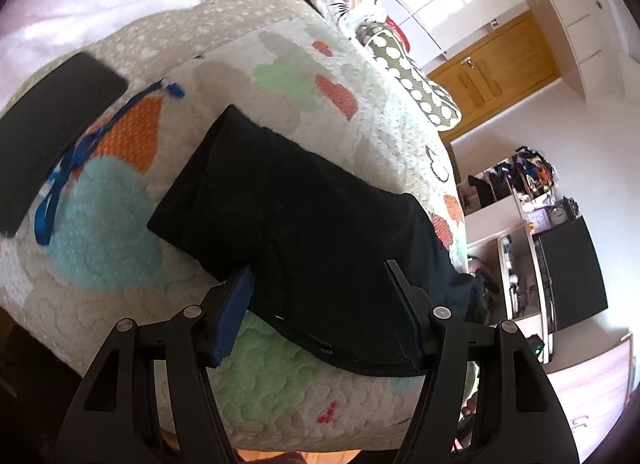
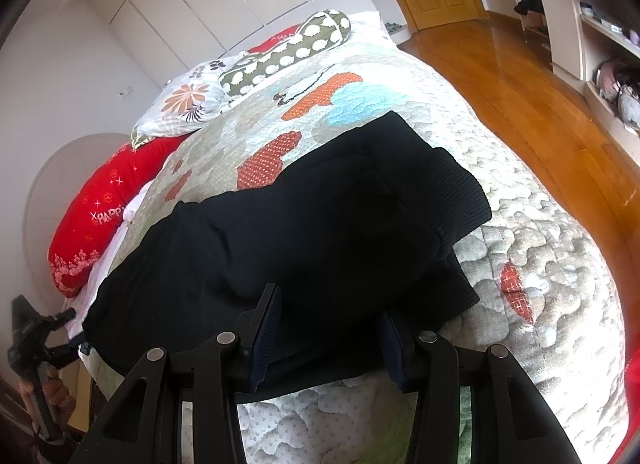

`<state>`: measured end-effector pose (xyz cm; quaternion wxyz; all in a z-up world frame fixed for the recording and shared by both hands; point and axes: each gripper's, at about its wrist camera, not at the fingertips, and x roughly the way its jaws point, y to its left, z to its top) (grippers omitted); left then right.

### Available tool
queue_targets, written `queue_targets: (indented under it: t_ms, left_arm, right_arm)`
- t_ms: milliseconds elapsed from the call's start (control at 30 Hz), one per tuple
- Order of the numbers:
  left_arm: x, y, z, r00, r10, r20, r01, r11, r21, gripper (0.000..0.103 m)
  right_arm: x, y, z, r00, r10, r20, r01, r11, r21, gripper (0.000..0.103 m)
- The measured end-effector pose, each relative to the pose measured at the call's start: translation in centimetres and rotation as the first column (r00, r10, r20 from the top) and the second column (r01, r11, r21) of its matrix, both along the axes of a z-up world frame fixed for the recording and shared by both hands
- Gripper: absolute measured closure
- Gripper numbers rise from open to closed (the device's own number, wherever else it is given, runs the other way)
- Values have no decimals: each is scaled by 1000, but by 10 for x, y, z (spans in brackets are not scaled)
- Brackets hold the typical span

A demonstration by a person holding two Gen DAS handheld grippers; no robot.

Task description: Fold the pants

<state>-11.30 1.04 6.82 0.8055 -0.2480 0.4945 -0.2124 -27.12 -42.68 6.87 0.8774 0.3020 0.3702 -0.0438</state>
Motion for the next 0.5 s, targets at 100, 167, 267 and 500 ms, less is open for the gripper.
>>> queue_targets:
  t_ms: [100,167,267,500]
  left_arm:
    - [5,0,0,1000,-8,-23,8,1000,1,39]
    - [7,1,6,1000,-16,-14,15,1000,-25,39]
    - [9,-7,9,999,-35,3,35,999,1,39]
    - [12,-8,-32,996,-4,-93,5,1000,15,39]
  right_arm:
    - [0,0,0,1000,0,1,0,1000,4,58]
    - [0,-1,0,1000,3,-1,-3,1000,5,58]
    - [1,-1,-1,1000,4,1,-4,1000,5,58]
    - [-1,-3,-2,1000,-11,15,10,999,30,58]
